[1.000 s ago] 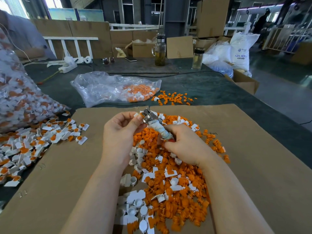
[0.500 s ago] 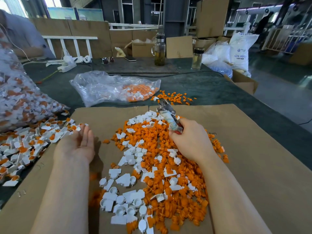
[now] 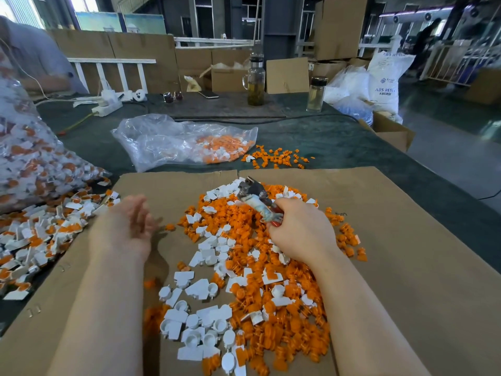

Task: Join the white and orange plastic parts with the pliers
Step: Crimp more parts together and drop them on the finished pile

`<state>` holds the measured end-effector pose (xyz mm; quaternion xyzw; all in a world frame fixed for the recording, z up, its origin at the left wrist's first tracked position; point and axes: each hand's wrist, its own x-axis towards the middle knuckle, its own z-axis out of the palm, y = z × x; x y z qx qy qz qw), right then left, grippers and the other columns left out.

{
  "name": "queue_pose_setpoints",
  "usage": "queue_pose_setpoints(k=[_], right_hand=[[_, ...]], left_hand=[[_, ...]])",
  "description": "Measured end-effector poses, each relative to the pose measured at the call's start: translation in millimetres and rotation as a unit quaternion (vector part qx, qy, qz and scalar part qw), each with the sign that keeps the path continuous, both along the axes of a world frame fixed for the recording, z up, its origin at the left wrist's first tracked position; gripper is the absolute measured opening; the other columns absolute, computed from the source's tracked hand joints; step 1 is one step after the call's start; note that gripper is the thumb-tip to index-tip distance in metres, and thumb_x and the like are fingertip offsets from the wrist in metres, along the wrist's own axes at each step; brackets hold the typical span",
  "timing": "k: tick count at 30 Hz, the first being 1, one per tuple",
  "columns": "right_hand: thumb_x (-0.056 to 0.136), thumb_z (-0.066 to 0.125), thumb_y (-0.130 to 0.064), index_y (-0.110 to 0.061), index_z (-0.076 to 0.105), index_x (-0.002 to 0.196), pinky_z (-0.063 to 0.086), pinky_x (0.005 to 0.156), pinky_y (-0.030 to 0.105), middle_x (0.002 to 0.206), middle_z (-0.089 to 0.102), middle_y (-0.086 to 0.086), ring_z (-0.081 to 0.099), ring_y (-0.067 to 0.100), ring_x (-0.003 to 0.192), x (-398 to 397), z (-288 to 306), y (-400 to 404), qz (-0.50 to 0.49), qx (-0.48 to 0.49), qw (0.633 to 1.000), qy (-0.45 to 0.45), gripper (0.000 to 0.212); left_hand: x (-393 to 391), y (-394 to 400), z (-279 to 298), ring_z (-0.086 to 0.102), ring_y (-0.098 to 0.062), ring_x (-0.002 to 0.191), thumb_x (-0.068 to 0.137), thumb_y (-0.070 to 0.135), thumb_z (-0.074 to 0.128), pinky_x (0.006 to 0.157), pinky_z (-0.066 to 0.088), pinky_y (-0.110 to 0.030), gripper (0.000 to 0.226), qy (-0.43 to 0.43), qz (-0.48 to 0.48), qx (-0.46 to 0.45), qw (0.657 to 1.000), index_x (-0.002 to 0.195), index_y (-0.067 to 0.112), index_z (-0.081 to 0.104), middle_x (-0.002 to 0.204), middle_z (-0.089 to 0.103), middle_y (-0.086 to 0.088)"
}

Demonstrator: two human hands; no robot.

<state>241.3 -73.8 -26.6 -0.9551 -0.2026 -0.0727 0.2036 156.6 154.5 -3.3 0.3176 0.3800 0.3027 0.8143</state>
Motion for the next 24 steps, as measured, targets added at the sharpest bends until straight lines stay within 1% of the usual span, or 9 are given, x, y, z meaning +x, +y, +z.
queue_pose_setpoints(k=[2, 5, 9, 11, 13, 15, 19, 22, 24], right_hand=[[0.086, 0.058, -0.034, -0.031, 0.059, 0.102, 0.035, 0.047, 0.023, 0.084, 0.057, -0.011, 0.052, 0.011, 0.071, -0.8, -0.7, 1.5, -0.002, -0.022, 1.0, -0.013, 0.016], [0.086, 0.061, -0.038, -0.031, 0.061, 0.114, 0.027, 0.045, 0.022, 0.088, 0.054, -0.01, 0.046, 0.012, 0.071, -2.5, -1.0, 2.8, -0.01, -0.053, 0.998, -0.027, 0.029], [0.087, 0.062, -0.041, -0.029, 0.061, 0.111, 0.028, 0.044, 0.023, 0.083, 0.049, -0.011, 0.045, 0.01, 0.067, -1.6, -2.8, 4.6, -0.021, -0.062, 0.997, -0.03, 0.027], [0.087, 0.062, -0.042, -0.028, 0.06, 0.108, 0.03, 0.044, 0.023, 0.082, 0.048, -0.01, 0.044, 0.008, 0.064, -0.6, -3.9, 5.0, -0.023, -0.063, 0.997, -0.023, 0.026], [0.086, 0.063, -0.043, -0.028, 0.06, 0.108, 0.029, 0.044, 0.022, 0.08, 0.047, -0.011, 0.041, 0.006, 0.061, 0.1, -4.6, 5.2, -0.023, -0.069, 0.997, -0.018, 0.026], [0.086, 0.064, -0.043, -0.028, 0.06, 0.109, 0.029, 0.044, 0.022, 0.079, 0.045, -0.011, 0.039, 0.006, 0.06, 0.7, -5.1, 5.7, -0.021, -0.077, 0.997, -0.015, 0.028], [0.087, 0.063, -0.046, -0.027, 0.059, 0.105, 0.03, 0.045, 0.023, 0.074, 0.042, -0.013, 0.04, 0.005, 0.06, 2.2, -5.2, 5.4, -0.023, -0.074, 0.997, -0.002, 0.026], [0.088, 0.062, -0.047, -0.027, 0.056, 0.102, 0.031, 0.045, 0.023, 0.074, 0.042, -0.013, 0.042, 0.005, 0.061, 1.8, -5.2, 5.2, -0.03, -0.075, 0.997, 0.005, 0.025], [0.089, 0.061, -0.046, -0.027, 0.056, 0.099, 0.033, 0.046, 0.024, 0.075, 0.047, -0.011, 0.045, 0.006, 0.062, 1.3, -5.5, 5.1, -0.036, -0.071, 0.997, 0.008, 0.023]], left_hand=[[3.5, -4.3, -3.9, 0.063, -0.006, 0.084, 0.092, 0.016, 0.066, 0.068, 0.05, -0.023, 0.013, 0.083, -0.073, 0.137, 0.984, 0.1, 0.026, 0.068, 0.095, 0.071, 0.006], [9.5, -14.3, -9.4, 0.055, -0.009, 0.087, 0.092, 0.019, 0.068, 0.077, 0.041, -0.031, 0.011, 0.179, -0.134, 0.323, 0.92, 0.091, 0.031, 0.068, 0.093, 0.065, 0.009], [14.2, -22.9, -17.8, 0.049, -0.005, 0.076, 0.091, 0.023, 0.068, 0.057, 0.033, -0.025, 0.01, 0.28, -0.21, 0.486, 0.801, 0.086, 0.03, 0.066, 0.087, 0.061, 0.009], [16.3, -23.3, -22.0, 0.055, -0.01, 0.079, 0.094, 0.022, 0.063, 0.06, 0.04, -0.028, 0.01, 0.323, -0.221, 0.553, 0.735, 0.1, 0.028, 0.069, 0.097, 0.064, 0.003], [17.9, -22.8, -24.3, 0.06, -0.023, 0.098, 0.098, 0.022, 0.055, 0.077, 0.052, -0.037, 0.028, 0.367, -0.235, 0.599, 0.672, 0.124, 0.026, 0.065, 0.121, 0.06, -0.008], [19.2, -24.2, -25.3, 0.058, -0.031, 0.111, 0.1, 0.026, 0.051, 0.092, 0.051, -0.043, 0.035, 0.392, -0.242, 0.628, 0.627, 0.135, 0.027, 0.059, 0.133, 0.05, -0.012], [19.7, -25.9, -26.3, 0.055, -0.031, 0.118, 0.098, 0.028, 0.057, 0.097, 0.048, -0.042, 0.039, 0.393, -0.265, 0.652, 0.592, 0.137, 0.03, 0.056, 0.137, 0.046, -0.012], [18.5, -25.8, -25.5, 0.056, -0.029, 0.116, 0.093, 0.026, 0.064, 0.096, 0.048, -0.041, 0.037, 0.389, -0.268, 0.65, 0.596, 0.13, 0.03, 0.06, 0.135, 0.046, -0.01], [18.3, -25.8, -26.8, 0.058, -0.028, 0.111, 0.091, 0.023, 0.066, 0.091, 0.049, -0.039, 0.033, 0.384, -0.249, 0.658, 0.598, 0.123, 0.029, 0.065, 0.128, 0.05, -0.008]])
